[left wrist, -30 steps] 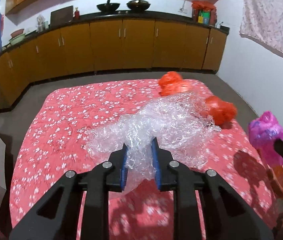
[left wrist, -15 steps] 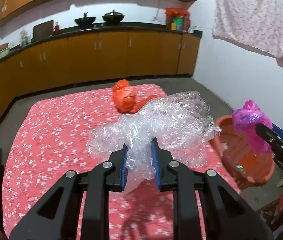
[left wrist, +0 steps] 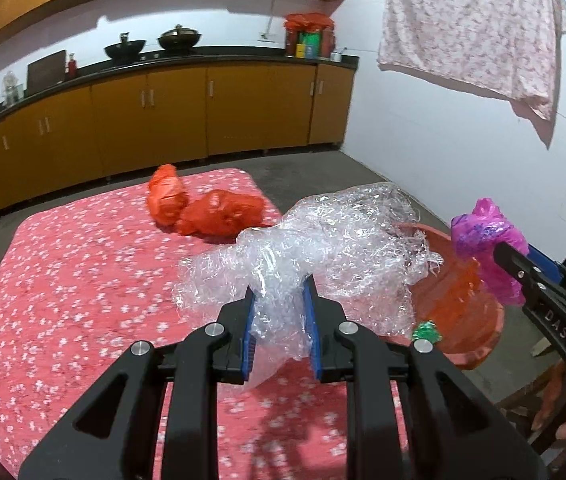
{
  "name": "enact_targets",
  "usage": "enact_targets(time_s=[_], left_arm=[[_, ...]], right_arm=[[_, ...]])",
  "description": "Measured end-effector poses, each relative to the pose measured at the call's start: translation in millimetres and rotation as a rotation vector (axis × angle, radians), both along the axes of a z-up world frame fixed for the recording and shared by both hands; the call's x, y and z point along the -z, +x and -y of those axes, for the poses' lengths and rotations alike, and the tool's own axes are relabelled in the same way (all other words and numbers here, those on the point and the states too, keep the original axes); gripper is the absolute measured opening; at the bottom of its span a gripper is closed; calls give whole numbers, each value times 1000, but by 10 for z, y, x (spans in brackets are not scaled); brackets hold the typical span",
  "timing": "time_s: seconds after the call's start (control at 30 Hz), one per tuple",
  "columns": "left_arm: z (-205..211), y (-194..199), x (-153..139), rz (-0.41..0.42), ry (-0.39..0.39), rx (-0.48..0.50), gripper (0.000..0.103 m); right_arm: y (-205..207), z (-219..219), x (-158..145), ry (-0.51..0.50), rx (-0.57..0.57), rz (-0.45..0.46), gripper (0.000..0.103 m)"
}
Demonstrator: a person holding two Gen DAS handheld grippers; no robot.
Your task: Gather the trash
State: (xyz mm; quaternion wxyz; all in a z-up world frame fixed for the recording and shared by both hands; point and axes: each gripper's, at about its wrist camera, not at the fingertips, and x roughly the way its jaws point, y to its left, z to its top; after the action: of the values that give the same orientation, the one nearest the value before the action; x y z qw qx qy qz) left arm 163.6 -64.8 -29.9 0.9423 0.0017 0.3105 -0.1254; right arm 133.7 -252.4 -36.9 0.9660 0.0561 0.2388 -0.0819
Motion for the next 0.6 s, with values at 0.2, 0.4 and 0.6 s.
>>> enact_targets(time_s=[0.2,0.4,0.6], left_arm=[[244,-9,13,0,1,47,21],[434,15,25,-3,4,81,21],[562,29,50,-8,10,107,21]], right_arm=[[26,166,-27,-10,34,2,41],[18,294,-27,-11,57,4,41],[20,357,-20,-10,72,3,41]])
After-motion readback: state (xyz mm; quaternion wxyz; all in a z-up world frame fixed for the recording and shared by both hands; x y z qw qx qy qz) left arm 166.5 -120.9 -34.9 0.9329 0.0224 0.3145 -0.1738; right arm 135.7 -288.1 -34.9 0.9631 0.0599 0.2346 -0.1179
